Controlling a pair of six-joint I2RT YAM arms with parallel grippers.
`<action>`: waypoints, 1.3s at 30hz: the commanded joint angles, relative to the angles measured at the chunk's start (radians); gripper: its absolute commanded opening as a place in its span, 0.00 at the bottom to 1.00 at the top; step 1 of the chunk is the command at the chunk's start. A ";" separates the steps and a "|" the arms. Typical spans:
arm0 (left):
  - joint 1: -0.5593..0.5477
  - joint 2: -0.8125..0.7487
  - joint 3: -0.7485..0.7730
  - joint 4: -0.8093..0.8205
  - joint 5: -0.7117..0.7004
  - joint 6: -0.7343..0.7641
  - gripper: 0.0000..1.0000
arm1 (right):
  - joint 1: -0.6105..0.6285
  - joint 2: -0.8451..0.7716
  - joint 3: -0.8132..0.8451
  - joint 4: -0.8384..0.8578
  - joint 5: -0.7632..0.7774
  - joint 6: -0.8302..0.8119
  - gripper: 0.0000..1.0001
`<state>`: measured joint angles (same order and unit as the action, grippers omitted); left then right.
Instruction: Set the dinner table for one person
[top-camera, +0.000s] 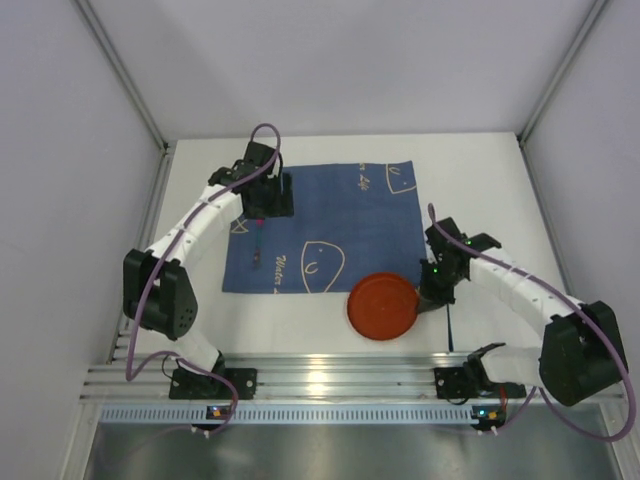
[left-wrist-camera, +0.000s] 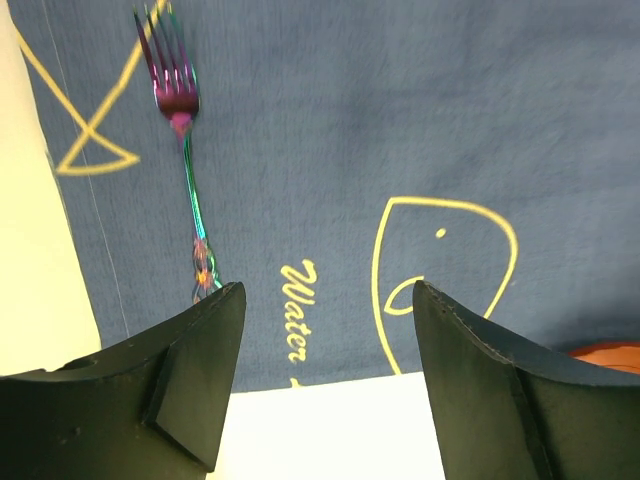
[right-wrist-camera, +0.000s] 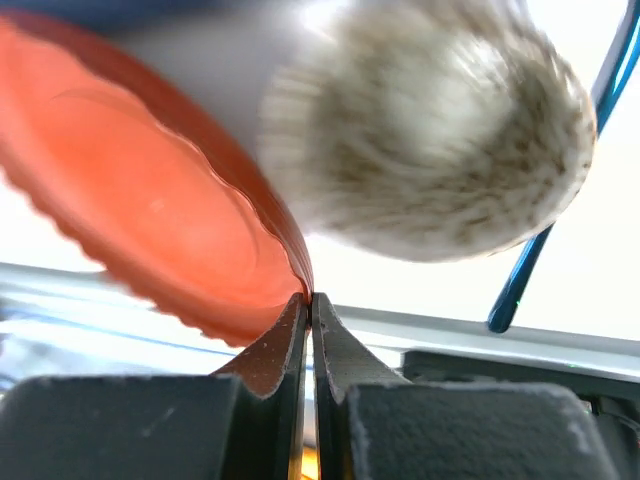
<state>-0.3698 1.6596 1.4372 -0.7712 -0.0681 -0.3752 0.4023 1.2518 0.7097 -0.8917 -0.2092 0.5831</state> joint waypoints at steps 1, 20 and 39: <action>0.000 0.002 0.089 -0.016 -0.012 0.009 0.73 | 0.020 -0.042 0.203 -0.090 0.004 -0.020 0.00; 0.002 -0.171 0.094 -0.080 -0.065 -0.030 0.93 | 0.029 0.948 1.427 -0.219 -0.090 -0.085 0.00; 0.003 -0.209 0.038 -0.068 -0.036 -0.019 0.92 | 0.069 1.040 1.344 -0.158 -0.093 -0.098 0.69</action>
<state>-0.3691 1.4273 1.4399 -0.8604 -0.1341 -0.3943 0.4770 2.3661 2.0411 -1.0756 -0.2947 0.5110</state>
